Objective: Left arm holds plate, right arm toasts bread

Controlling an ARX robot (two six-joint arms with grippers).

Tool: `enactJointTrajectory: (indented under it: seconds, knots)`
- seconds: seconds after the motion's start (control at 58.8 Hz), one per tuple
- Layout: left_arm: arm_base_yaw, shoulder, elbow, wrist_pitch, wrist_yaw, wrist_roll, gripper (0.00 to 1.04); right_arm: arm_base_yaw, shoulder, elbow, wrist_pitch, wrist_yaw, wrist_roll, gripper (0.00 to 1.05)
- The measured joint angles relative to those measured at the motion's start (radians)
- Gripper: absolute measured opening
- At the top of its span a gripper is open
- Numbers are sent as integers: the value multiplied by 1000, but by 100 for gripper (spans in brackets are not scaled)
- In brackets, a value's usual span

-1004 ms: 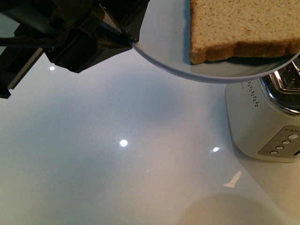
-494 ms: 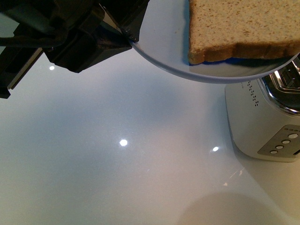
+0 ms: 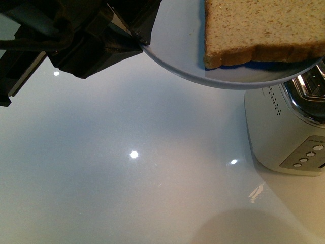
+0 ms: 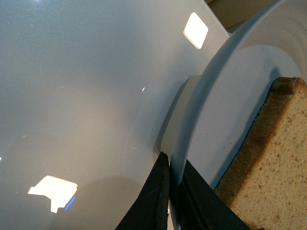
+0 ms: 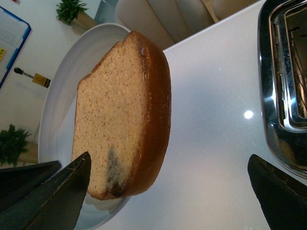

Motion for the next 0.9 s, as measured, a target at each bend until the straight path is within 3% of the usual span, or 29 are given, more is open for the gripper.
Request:
enactJointTrajectory:
  seconds: [0.391,0.902]
  knots:
    - [0,0,0,0,0,0,3,56,157,70,172,18,75,93]
    - [0,0,0,0,1,-3,3,49,87,69,142,34,60,13]
